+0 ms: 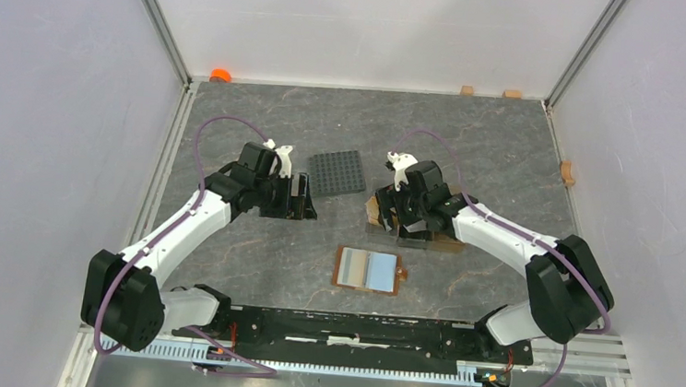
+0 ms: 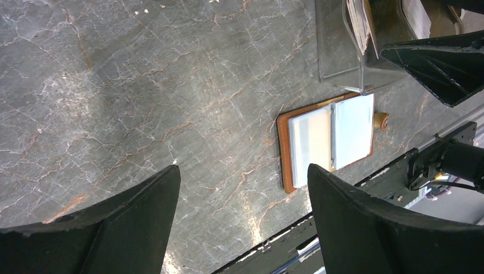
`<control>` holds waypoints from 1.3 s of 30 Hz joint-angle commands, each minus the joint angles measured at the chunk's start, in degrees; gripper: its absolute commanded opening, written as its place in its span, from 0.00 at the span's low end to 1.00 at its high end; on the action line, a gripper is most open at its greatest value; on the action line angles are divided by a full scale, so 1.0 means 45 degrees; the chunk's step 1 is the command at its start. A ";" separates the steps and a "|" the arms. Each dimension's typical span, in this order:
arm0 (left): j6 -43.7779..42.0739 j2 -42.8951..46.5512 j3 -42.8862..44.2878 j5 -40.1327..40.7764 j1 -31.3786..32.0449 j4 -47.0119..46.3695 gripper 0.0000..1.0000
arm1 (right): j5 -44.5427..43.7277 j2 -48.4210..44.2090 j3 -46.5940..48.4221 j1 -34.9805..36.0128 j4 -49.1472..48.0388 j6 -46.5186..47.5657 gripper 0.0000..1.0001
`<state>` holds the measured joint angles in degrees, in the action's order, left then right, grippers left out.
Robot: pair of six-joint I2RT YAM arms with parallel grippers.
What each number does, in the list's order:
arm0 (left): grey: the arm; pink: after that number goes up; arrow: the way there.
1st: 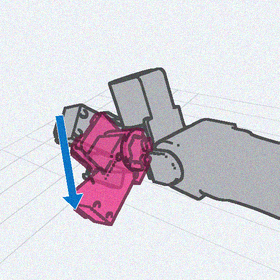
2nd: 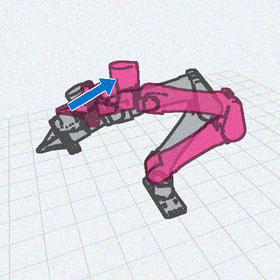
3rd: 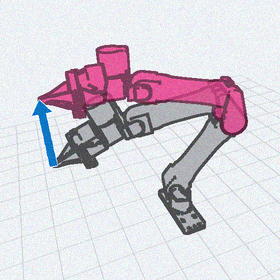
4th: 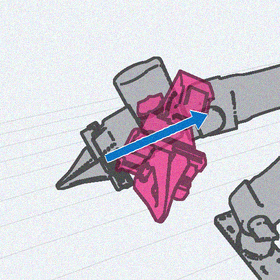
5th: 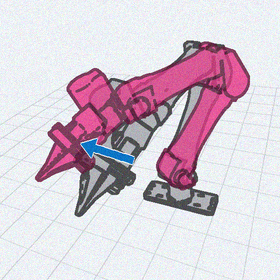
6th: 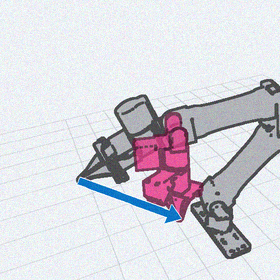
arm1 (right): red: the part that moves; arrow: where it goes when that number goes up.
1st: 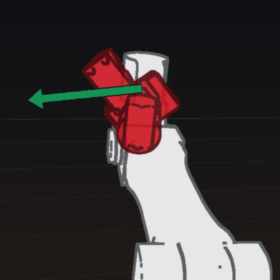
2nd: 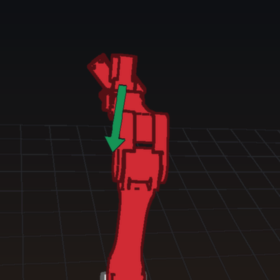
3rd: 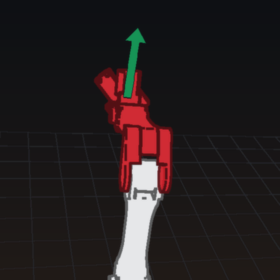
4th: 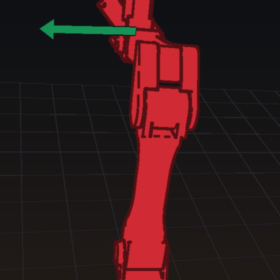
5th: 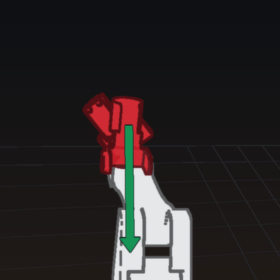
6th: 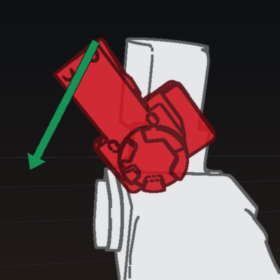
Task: Put the credit cards into the card holder
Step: Pick up the credit card from the storage box.
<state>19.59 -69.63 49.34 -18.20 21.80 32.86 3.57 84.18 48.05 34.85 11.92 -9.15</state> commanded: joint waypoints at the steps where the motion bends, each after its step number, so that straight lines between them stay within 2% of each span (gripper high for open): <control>1: -0.0546 0.0179 0.0012 -0.0228 -0.0100 -0.0135 0.88 | 0.1019 -0.0397 -0.0268 0.0125 0.0026 -0.0913 0.83; 7: -0.0565 0.0149 0.0031 -0.0283 -0.0121 -0.0145 0.88 | 0.1582 -0.0897 -0.0361 0.0126 -0.0145 -0.1269 0.77; 10: -0.0565 0.0153 0.0031 -0.0277 -0.0136 -0.0135 0.88 | 0.1347 -0.1197 -0.0463 0.0246 -0.0473 -0.1242 0.80; 15: -0.0565 0.0126 0.0031 -0.0311 -0.0129 -0.0135 0.88 | -0.0663 -0.1214 0.0194 0.1112 -0.0256 -0.1093 0.85; 18: -0.0565 0.0113 0.0033 -0.0312 -0.0129 -0.0135 0.88 | -0.2935 -0.0764 0.0760 0.2054 0.0069 -0.1188 0.85; 20: -0.0565 0.0101 0.0031 -0.0336 -0.0119 -0.0135 0.88 | -0.4187 -0.0383 0.1145 0.2586 0.0226 -0.1442 0.83; 26: -0.0565 0.0052 0.0031 -0.0427 -0.0133 -0.0154 0.88 | -0.5784 0.0866 0.2055 0.3574 -0.0066 -0.2006 0.70; 31: -0.0604 0.0044 0.0017 -0.0488 -0.0121 -0.0155 0.88 | -0.6596 0.1677 0.2672 0.3951 -0.0195 -0.2005 0.62; 39: -0.0628 0.0079 0.0012 -0.0566 -0.0122 -0.0154 0.88 | -0.6789 0.2467 0.3006 0.4008 -0.0648 -0.1951 0.49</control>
<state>19.29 -69.63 49.32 -19.62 21.56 32.88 -23.83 94.11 58.78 52.73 11.97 -17.30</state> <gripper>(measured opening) 0.881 0.522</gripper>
